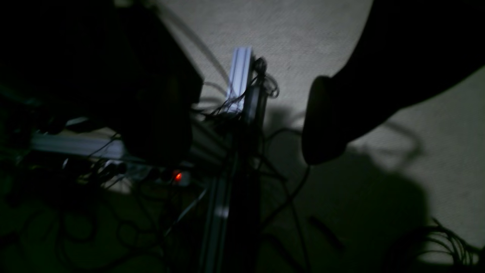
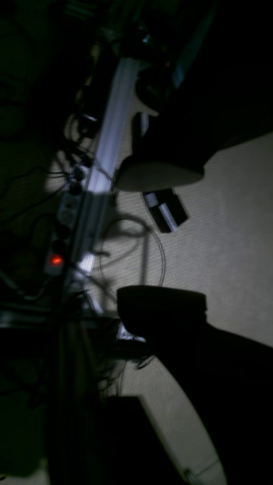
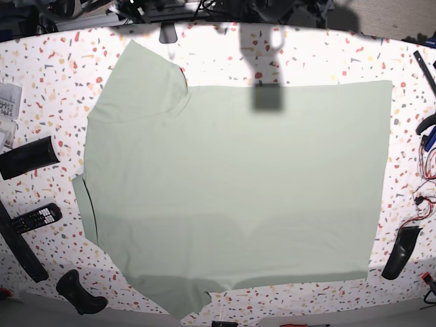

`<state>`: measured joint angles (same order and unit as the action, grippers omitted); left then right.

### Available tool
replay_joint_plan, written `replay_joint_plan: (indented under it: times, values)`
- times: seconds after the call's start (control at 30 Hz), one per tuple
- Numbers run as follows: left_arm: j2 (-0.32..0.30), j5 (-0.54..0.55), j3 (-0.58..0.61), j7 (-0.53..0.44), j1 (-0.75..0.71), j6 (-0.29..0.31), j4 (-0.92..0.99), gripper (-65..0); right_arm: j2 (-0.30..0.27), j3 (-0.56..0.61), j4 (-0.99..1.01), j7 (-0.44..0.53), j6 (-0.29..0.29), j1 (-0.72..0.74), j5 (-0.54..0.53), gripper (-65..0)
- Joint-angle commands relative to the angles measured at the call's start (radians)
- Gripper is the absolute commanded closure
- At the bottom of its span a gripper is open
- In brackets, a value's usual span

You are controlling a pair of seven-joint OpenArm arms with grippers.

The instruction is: Fold the T-shirt properly

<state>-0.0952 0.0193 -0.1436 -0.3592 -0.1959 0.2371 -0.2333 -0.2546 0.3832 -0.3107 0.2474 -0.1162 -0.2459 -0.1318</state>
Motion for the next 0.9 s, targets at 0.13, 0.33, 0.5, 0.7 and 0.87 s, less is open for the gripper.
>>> replay_joint_plan:
  times: [0.13, 0.33, 0.5, 0.7, 0.87]
  values:
    - [-0.01, 0.001, 0.002, -0.009, -0.121, 0.005, -0.106, -43.6, -0.035, -0.002, -0.006, 0.019, -0.007, -0.073, -0.004, -38.2]
    - [-0.011, 0.02, 0.001, -0.01, -0.297, 0.005, -0.312, -43.6, -0.079, -0.002, -0.112, 0.085, -0.008, -0.254, -0.003, -38.2]
    - [-0.017, 0.027, 0.002, -0.008, -0.433, 0.005, -0.499, -43.6, -0.127, -0.002, -0.254, 0.086, -0.008, -0.426, -0.004, -38.2]
    - [-0.029, 0.027, 0.0, -0.008, -0.592, -0.001, -0.662, -43.6, -0.199, -0.002, -0.441, 0.086, -0.007, -0.639, -0.004, -38.2]
    - [-0.039, 0.027, 0.0, -0.009, -0.722, -0.032, -0.78, -43.6, -0.288, -0.026, -0.66, 0.11, 0.005, -0.856, -0.003, -38.2]
